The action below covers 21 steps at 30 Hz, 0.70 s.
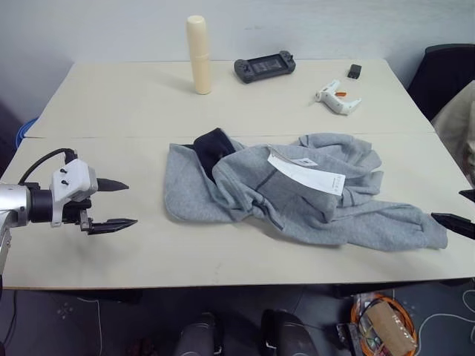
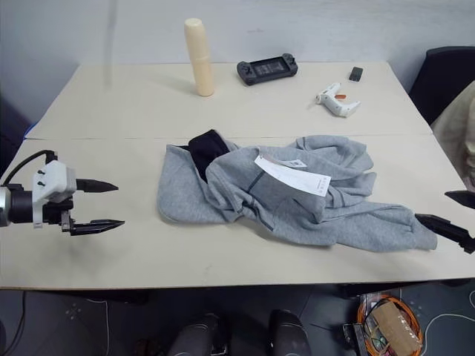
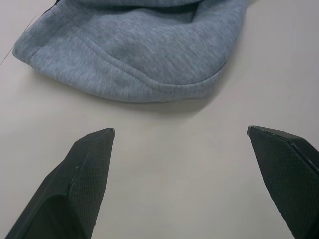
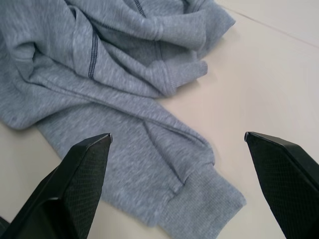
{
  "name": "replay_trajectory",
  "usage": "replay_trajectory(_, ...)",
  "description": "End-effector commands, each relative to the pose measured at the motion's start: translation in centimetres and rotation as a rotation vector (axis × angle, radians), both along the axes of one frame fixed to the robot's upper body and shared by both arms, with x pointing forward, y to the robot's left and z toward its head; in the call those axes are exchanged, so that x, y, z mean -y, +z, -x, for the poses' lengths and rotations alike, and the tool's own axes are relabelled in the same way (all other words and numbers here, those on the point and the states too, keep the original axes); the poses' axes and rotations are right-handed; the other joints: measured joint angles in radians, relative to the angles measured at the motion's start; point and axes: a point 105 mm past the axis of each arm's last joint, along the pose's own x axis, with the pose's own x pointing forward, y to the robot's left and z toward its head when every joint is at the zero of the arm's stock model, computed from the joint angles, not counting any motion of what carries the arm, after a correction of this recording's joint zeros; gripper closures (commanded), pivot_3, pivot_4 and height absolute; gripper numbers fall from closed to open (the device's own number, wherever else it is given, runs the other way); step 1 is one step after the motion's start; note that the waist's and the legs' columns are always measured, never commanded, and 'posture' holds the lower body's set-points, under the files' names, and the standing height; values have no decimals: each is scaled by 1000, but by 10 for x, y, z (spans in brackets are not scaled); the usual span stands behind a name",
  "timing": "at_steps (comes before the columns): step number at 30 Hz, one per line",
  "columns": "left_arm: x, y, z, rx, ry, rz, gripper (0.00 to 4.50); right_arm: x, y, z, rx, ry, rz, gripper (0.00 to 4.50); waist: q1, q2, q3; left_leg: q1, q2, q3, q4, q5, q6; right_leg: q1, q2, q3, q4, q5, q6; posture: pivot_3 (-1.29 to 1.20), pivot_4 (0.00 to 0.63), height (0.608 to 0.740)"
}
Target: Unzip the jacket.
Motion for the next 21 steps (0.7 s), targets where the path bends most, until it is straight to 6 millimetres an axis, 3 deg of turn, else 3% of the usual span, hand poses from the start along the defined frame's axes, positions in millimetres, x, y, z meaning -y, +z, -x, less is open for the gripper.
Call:
replay_trajectory(1, -2, 1, -1, 30, -10, -37, 0, -5, 5, 2, 26, 23, 14, 14, -1, 0, 0, 0, 0, 0, 0, 0, 0, 0, 0, 0, 0, 0, 0, 0, 150, 740)
replay_trajectory(12, 12, 14, -6, 32, -21, 68, 0, -5, 6, 1, 36, 6, 19, 14, -2, 0, 0, 0, 0, 1, 1, 0, 1, 0, 0, 1, 1, 0, 0, 0, 150, 740)
replay_trajectory(17, 33, 20, -10, 55, -99, 85, 0, -23, 11, 5, -3, 93, 36, 14, 0, 0, 0, 0, 0, 1, 3, 0, 1, 0, 1, 1, 3, 0, 0, 0, 150, 740)
replay_trajectory(21, 61, 17, -8, 51, -211, 62, 0, -47, 15, 10, -24, 194, 80, 14, 2, 0, 0, 0, 0, 1, 6, 0, 2, 0, 0, 1, 4, 0, 0, 0, 150, 740)
